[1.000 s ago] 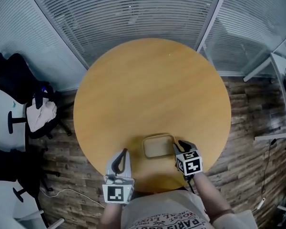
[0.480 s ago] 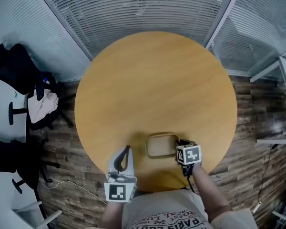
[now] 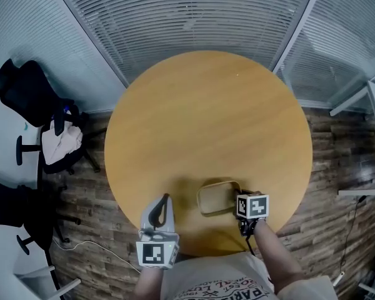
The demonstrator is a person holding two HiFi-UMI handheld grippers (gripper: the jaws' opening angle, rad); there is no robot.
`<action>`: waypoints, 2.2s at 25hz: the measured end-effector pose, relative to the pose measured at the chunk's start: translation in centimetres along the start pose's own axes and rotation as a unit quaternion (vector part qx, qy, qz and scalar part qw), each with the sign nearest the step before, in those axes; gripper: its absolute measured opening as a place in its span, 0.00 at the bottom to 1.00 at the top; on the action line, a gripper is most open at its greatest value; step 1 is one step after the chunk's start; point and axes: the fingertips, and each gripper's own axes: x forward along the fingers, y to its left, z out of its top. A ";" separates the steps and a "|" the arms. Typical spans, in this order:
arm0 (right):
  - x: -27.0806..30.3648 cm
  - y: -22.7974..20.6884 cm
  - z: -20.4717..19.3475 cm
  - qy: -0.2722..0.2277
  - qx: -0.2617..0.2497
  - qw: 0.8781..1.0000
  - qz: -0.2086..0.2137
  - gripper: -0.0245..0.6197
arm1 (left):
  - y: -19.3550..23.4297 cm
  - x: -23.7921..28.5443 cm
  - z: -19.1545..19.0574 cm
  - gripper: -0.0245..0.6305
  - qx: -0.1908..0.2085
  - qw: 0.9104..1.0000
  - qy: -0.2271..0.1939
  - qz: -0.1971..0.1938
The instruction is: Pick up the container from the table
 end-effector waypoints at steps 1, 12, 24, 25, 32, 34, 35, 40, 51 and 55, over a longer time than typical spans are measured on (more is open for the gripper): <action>-0.4 0.1 0.3 -0.007 0.002 1.000 -0.001 0.05 | 0.1 0.0 0.2 0.05 0.001 1.000 -0.001 0.002; -9.7 4.0 7.6 -0.165 -0.053 0.985 -0.001 0.05 | -1.2 -0.9 5.3 0.05 0.023 0.998 -0.050 -0.025; -23.6 7.7 12.4 -0.389 -0.120 0.913 -0.024 0.05 | -2.4 -2.8 9.5 0.05 0.030 0.995 -0.074 -0.052; -24.6 8.1 12.5 -0.405 -0.123 0.906 -0.023 0.05 | -2.4 -2.9 9.8 0.05 0.031 0.995 -0.073 -0.054; -30.4 10.1 12.7 -0.482 -0.144 0.864 -0.016 0.05 | -2.1 -3.4 12.2 0.05 0.042 0.994 -0.086 -0.052; -31.5 10.5 12.5 -0.496 -0.154 0.854 -0.019 0.05 | -2.3 -3.5 12.6 0.05 0.045 0.993 -0.091 -0.054; -31.8 10.6 12.5 -0.500 -0.157 0.851 -0.020 0.05 | -2.5 -3.4 12.8 0.05 0.047 0.993 -0.093 -0.055; -31.8 10.7 12.3 -0.502 -0.160 0.850 -0.020 0.05 | -3.3 -3.3 13.0 0.05 0.044 0.992 -0.098 -0.062; -31.1 10.0 12.1 -0.498 -0.155 0.853 -0.020 0.05 | -4.9 -3.4 12.8 0.05 0.062 0.990 -0.093 -0.081; -31.2 10.1 12.1 -0.502 -0.154 0.851 -0.019 0.05 | -5.1 -3.6 12.8 0.05 0.067 0.990 -0.092 -0.084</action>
